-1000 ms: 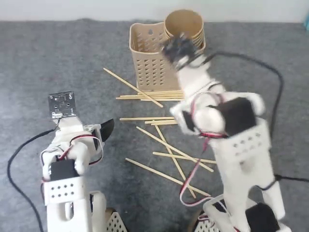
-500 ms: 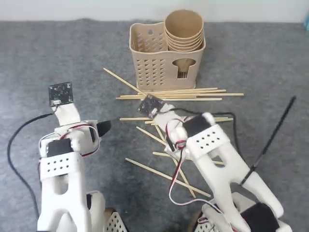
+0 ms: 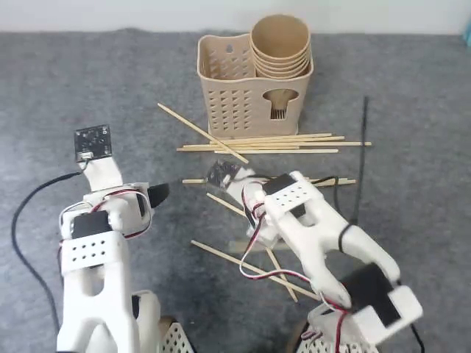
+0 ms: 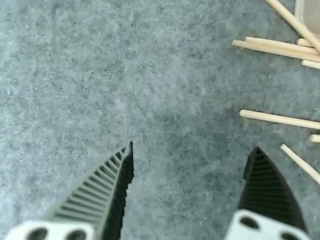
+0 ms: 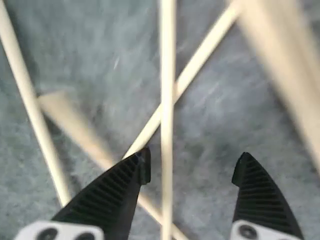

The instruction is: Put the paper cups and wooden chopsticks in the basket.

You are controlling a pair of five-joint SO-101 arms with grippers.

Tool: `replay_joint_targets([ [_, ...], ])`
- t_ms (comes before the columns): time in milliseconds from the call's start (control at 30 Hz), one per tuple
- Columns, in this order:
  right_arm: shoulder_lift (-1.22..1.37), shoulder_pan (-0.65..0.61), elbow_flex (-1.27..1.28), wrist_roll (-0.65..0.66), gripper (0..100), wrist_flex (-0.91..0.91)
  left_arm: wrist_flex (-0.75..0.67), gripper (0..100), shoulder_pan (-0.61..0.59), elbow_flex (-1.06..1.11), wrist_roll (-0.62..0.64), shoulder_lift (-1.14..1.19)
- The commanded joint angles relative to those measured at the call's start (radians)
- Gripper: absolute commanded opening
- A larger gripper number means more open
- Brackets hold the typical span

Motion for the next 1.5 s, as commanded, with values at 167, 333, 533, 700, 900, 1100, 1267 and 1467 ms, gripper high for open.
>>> replay_joint_targets([
  [167,-0.007,-0.041,-0.025,0.034,27.7,0.048,-0.023,34,-0.031,-0.056,-0.009,0.003],
  [333,0.004,-0.042,-0.031,0.038,7.0,0.024,-0.023,34,-0.035,-0.056,-0.009,0.003],
  [533,-0.056,-0.042,-0.031,0.04,0.4,0.064,-0.023,34,-0.034,-0.056,-0.009,0.003],
  [700,-0.243,-0.039,-0.031,0.04,0.8,0.127,-0.023,34,-0.032,-0.054,-0.009,0.003],
  [900,-0.553,-0.039,-0.031,0.037,0.8,0.186,-0.025,34,-0.032,-0.053,-0.009,0.005],
  [1100,-0.855,-0.041,-0.031,0.035,0.8,0.068,-0.035,34,-0.032,-0.051,-0.009,0.005],
  [1267,-0.944,-0.038,-0.031,0.035,0.8,-0.22,-0.037,34,-0.032,-0.051,-0.009,0.005],
  [1467,-0.891,-0.039,-0.034,-0.034,0.8,-0.582,-0.037,34,-0.032,-0.05,-0.008,0.006],
])
